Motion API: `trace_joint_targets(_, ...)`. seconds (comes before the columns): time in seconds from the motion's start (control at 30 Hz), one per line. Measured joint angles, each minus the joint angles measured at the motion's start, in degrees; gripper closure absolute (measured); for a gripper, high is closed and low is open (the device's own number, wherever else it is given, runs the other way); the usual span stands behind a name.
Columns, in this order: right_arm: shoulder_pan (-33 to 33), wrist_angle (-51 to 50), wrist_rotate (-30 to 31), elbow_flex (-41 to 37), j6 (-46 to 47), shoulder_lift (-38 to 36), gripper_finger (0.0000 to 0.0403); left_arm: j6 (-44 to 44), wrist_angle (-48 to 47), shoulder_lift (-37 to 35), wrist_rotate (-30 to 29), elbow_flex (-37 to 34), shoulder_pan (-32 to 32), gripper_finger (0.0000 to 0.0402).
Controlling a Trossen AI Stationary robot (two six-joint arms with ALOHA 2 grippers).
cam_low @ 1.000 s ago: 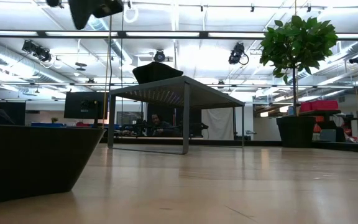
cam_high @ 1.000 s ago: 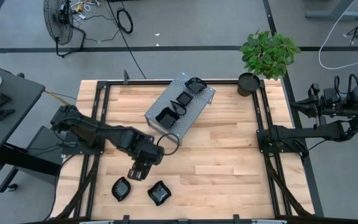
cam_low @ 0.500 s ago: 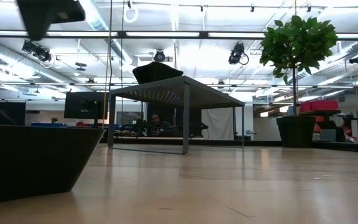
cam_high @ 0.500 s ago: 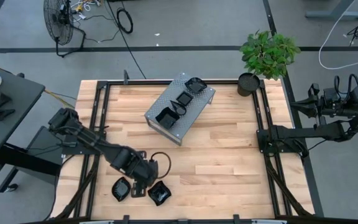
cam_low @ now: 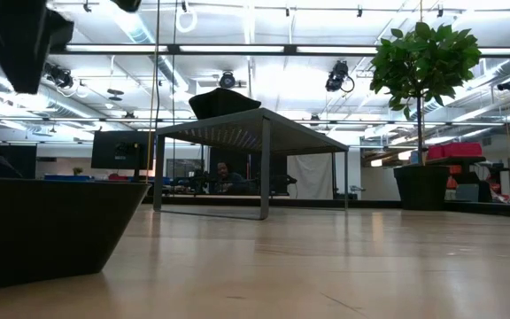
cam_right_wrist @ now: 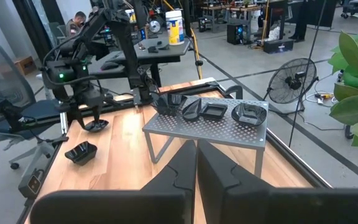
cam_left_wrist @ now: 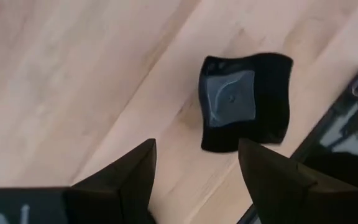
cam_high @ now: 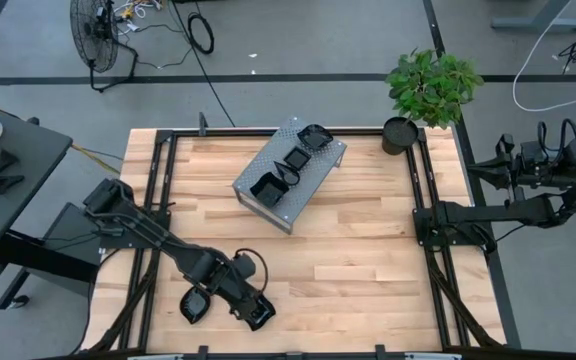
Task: Pick & Place Mini shaped plates
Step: Stack the black distorted square shaped plate on top of the black distorted square shaped plate on the shelf
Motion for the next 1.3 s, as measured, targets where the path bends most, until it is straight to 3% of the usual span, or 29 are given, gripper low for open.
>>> trace_joint_targets(0.3, 0.0, 0.0, 0.0, 0.0, 0.0, 0.0, 0.0383, -2.5, 6.9, 5.3, 0.0, 0.0, -1.0, 0.0170)
trace_joint_targets(0.73, 0.0, 0.0, 0.0, 0.0, 0.0, 0.0, 0.0383, -2.9, 7.5, 11.8, 0.1, 0.0, -2.5, 0.0170)
trace_joint_targets(1.1, 0.0, 0.0, 0.0, 0.0, 0.0, 0.0, 0.0383, -2.9, 7.6, 12.7, -3.1, 0.0, -2.1, 0.0171)
trace_joint_targets(1.3, 0.0, 0.0, 0.0, 0.0, 0.0, 0.0, 0.0383, -2.7, 7.6, 12.7, -2.8, -0.2, -1.6, 0.0203)
